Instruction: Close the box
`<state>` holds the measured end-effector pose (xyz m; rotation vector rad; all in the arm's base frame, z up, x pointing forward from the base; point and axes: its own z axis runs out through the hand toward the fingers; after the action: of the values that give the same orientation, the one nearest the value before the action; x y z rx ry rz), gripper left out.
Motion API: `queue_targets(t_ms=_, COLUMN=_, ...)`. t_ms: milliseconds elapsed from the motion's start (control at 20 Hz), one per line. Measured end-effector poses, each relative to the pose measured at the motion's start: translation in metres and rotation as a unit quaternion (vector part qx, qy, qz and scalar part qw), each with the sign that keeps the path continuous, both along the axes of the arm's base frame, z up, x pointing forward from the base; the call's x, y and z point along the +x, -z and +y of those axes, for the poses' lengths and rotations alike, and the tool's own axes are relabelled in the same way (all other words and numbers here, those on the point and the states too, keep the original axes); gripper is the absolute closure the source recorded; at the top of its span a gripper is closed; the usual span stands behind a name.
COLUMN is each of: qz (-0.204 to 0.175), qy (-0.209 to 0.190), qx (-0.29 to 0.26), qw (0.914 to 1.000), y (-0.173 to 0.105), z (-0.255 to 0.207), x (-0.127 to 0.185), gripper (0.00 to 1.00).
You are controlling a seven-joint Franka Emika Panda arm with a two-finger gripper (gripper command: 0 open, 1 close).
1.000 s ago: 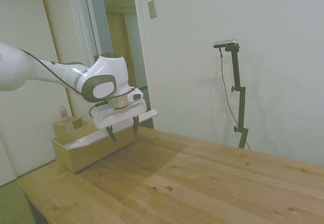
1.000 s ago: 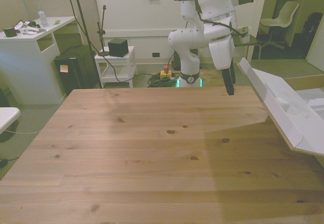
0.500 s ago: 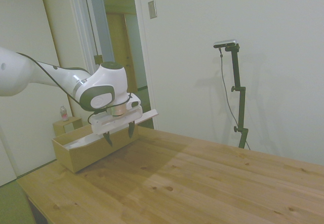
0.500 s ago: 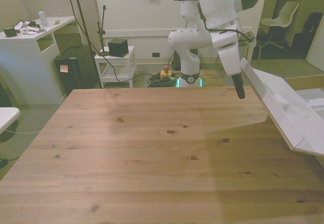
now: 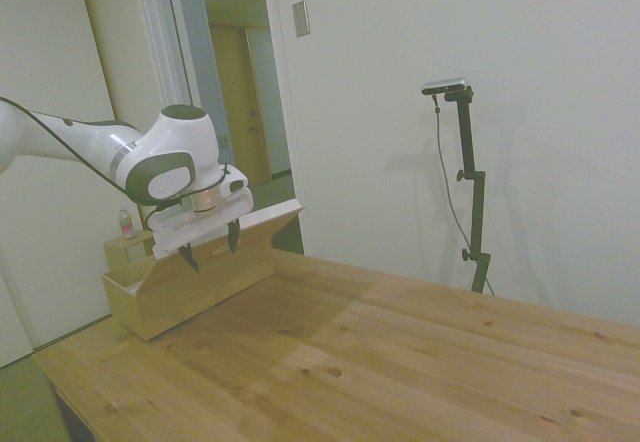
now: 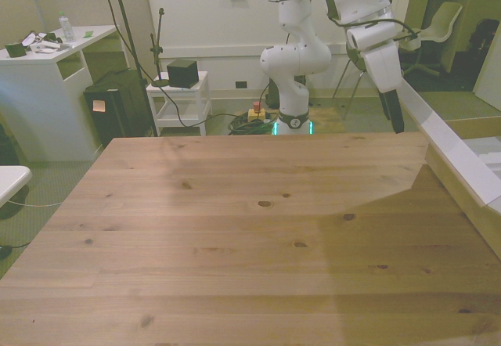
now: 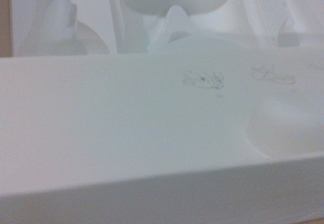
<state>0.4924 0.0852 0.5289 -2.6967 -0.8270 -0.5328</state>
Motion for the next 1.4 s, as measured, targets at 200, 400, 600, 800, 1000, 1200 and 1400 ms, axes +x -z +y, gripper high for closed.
queue_targets(t_ms=200, qz=-0.012, qy=0.009, qx=0.003, qw=0.9999, y=-0.025, z=0.025, x=-0.012, gripper=0.0)
queue_targets(t_ms=400, qz=-0.016, qy=0.022, qx=-0.004, qw=0.9996, y=-0.052, z=0.049, x=-0.017, gripper=0.0)
queue_targets(t_ms=600, qz=-0.02, qy=0.029, qx=-0.015, qw=0.9993, y=-0.09, z=0.07, x=-0.021, gripper=0.0)
queue_targets(t_ms=800, qz=-0.014, qy=0.035, qx=-0.028, qw=0.9989, y=-0.117, z=0.09, x=-0.012, gripper=0.0)
queue_targets(t_ms=1000, qz=0.002, qy=0.043, qx=-0.042, qw=0.9982, y=-0.123, z=0.116, x=0.018, gripper=0.0)
queue_targets(t_ms=1200, qz=0.009, qy=0.051, qx=-0.051, qw=0.9974, y=-0.131, z=0.149, x=0.039, gripper=0.0)
queue_targets(t_ms=1400, qz=0.016, qy=0.059, qx=-0.056, qw=0.9966, y=-0.136, z=0.161, x=0.051, gripper=0.0)
